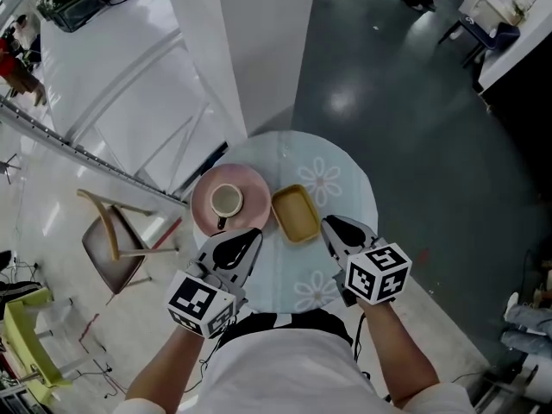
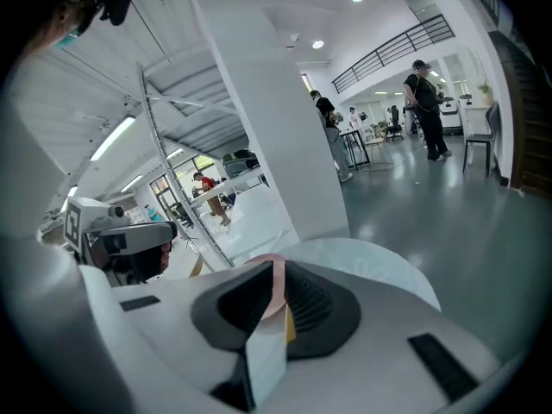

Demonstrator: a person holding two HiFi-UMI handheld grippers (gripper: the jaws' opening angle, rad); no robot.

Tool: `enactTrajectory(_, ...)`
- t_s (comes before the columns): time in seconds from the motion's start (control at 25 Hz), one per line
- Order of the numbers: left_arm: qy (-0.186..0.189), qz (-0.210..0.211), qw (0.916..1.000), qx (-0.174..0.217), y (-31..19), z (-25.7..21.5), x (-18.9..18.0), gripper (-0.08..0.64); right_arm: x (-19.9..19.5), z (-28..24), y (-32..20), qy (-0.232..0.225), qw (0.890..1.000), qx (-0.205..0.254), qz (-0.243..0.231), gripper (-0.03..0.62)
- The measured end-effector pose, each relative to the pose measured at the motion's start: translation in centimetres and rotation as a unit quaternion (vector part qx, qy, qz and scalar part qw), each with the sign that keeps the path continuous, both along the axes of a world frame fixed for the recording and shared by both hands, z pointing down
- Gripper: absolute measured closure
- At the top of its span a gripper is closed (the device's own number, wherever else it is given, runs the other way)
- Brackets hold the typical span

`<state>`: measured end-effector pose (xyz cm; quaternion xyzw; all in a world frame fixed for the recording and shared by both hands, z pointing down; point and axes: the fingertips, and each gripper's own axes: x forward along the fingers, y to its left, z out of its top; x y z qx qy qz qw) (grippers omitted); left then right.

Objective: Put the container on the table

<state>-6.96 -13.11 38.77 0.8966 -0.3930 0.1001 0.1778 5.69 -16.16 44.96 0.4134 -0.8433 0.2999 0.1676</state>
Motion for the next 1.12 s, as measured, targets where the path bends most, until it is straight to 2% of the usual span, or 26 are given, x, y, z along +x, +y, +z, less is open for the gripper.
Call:
enactTrajectory(0.48,0.003,0.012,0.9998,0.015,-0.2,-1.7,1.1,0.538,-1.1,-5.6,0.9,-0.011,0.997,0.065,-0.028,0.549)
enactTrajectory(1.12,0.007,0.023,0.9994,0.024,0.1,-2.7,2.5,0.538,-1.3,-9.6,2.1,-0.01,0.991,0.125,-0.047,0.558)
